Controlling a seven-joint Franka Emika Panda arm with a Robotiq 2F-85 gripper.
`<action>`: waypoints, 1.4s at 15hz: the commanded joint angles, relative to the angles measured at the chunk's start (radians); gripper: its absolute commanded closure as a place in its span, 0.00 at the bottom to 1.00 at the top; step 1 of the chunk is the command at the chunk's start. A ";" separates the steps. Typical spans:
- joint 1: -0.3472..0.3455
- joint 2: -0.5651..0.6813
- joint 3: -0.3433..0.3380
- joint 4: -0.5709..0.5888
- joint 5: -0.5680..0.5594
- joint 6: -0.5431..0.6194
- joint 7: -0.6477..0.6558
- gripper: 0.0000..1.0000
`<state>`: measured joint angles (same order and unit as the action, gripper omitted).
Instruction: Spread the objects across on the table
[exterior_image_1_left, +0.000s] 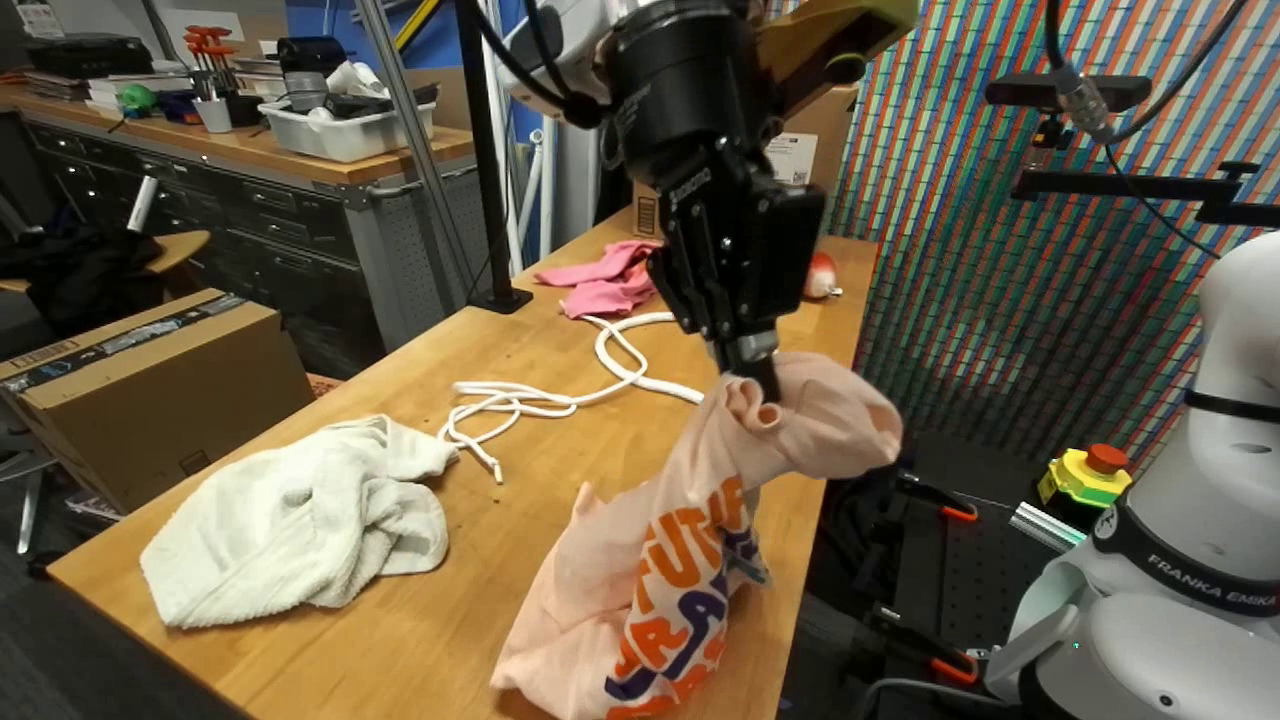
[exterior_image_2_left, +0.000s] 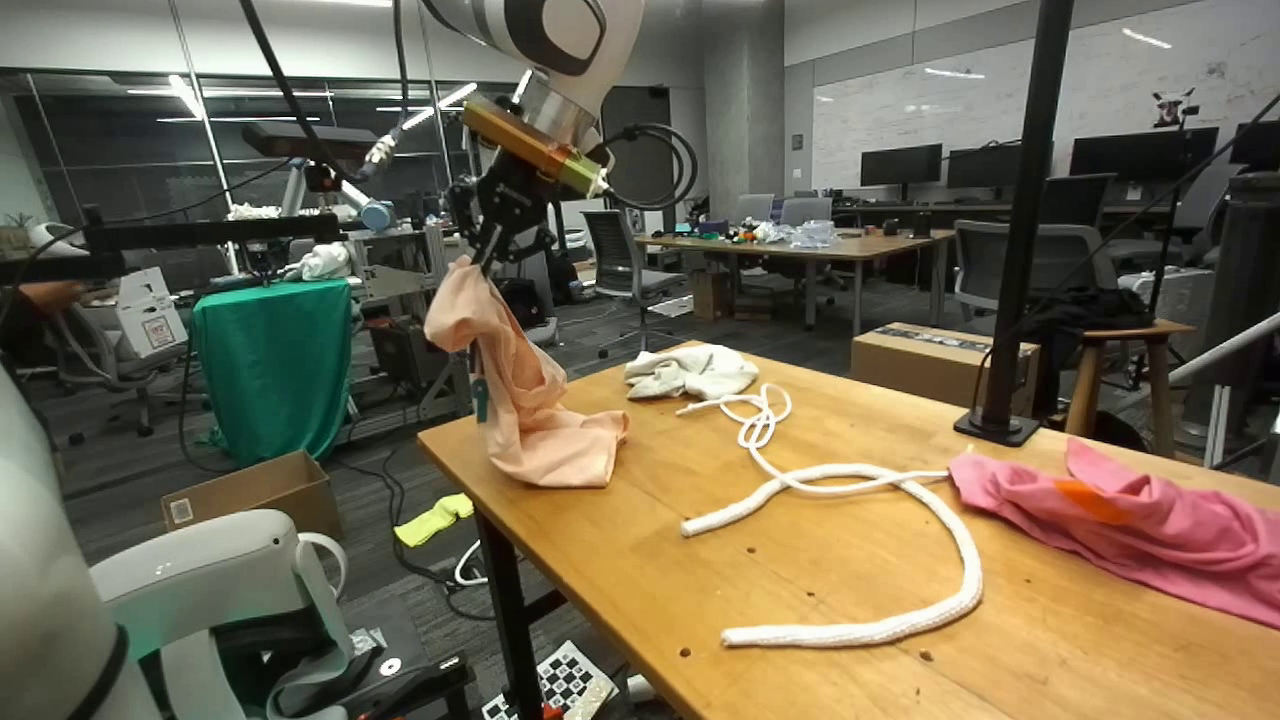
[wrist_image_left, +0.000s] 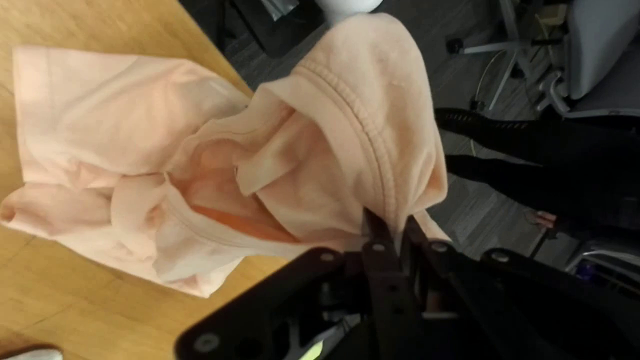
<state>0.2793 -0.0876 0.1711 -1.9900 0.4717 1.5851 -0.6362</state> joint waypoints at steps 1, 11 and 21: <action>-0.004 0.008 0.040 -0.058 0.016 0.243 0.068 0.94; 0.003 0.050 0.085 -0.207 -0.112 0.550 0.222 0.86; -0.006 0.043 0.082 -0.224 -0.272 0.599 0.314 0.09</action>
<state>0.2815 -0.0297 0.2513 -2.2244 0.2521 2.1545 -0.3691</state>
